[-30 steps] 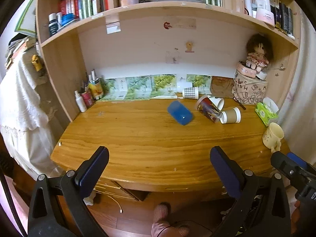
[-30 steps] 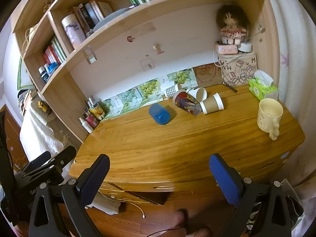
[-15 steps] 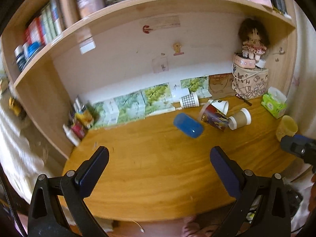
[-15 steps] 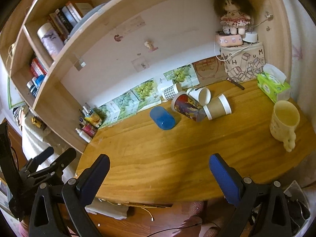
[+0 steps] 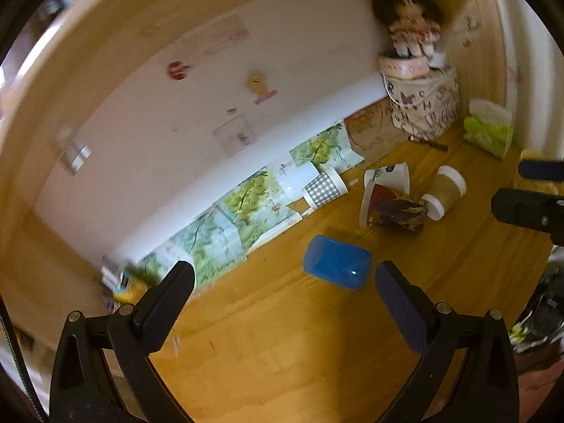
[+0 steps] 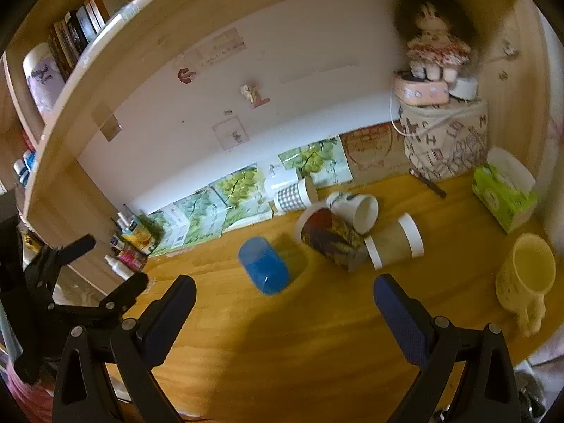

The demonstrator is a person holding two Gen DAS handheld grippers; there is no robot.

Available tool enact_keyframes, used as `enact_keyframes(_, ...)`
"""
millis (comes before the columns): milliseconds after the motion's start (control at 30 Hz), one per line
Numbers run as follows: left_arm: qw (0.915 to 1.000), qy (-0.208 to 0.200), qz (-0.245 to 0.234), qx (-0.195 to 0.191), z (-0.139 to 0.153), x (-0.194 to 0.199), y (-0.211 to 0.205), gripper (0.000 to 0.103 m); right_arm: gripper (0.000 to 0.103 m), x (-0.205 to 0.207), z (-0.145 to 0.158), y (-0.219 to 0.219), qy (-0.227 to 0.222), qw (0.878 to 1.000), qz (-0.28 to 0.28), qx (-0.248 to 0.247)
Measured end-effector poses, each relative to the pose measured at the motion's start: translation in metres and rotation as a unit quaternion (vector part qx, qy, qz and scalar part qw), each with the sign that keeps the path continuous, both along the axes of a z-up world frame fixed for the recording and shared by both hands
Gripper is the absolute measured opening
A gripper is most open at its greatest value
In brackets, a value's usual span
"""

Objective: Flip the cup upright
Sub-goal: 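Move the left gripper down toward the white frosted cup lying on its side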

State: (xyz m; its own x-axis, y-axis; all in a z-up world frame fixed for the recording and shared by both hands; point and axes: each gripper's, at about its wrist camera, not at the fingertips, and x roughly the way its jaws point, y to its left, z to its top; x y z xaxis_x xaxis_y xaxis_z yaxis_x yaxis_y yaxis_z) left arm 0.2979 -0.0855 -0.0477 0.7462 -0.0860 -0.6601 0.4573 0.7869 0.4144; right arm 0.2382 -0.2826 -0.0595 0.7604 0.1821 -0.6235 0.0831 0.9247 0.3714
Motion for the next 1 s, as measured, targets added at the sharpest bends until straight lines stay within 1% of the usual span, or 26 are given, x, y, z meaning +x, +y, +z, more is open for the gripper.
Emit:
enact_keyframes(200,0.9982,0.023,-0.05,0.025,-0.015,0.053,-0.013,0.102,0.102,0.035,-0.003,0.011,-0.01,0.999,-0.003,-0.035)
enact_keyframes(267,0.9968,0.03,-0.067,0.032,-0.022,0.072,-0.019,0.102,0.102,0.048,-0.005,0.015,-0.013,0.999,-0.007,-0.049)
enact_keyframes(400,0.9935,0.046,-0.094,0.044,-0.035,0.105,-0.031,0.102,0.102,0.07,-0.012,0.017,-0.01,0.998,-0.01,-0.062)
enact_keyframes(667,0.9828,0.059,-0.151,0.089,-0.066,0.161,-0.053,0.102,0.102,0.103,-0.029,0.021,-0.007,0.995,-0.015,-0.095)
enact_keyframes(867,0.9748,0.068,-0.177,0.118,-0.09,0.192,-0.066,0.102,0.102,0.122,-0.042,0.025,-0.031,0.992,0.004,-0.12)
enact_keyframes(1000,0.967,0.074,-0.199,0.141,-0.108,0.211,-0.072,0.102,0.102,0.136,-0.053,0.031,-0.049,0.989,0.02,-0.14)
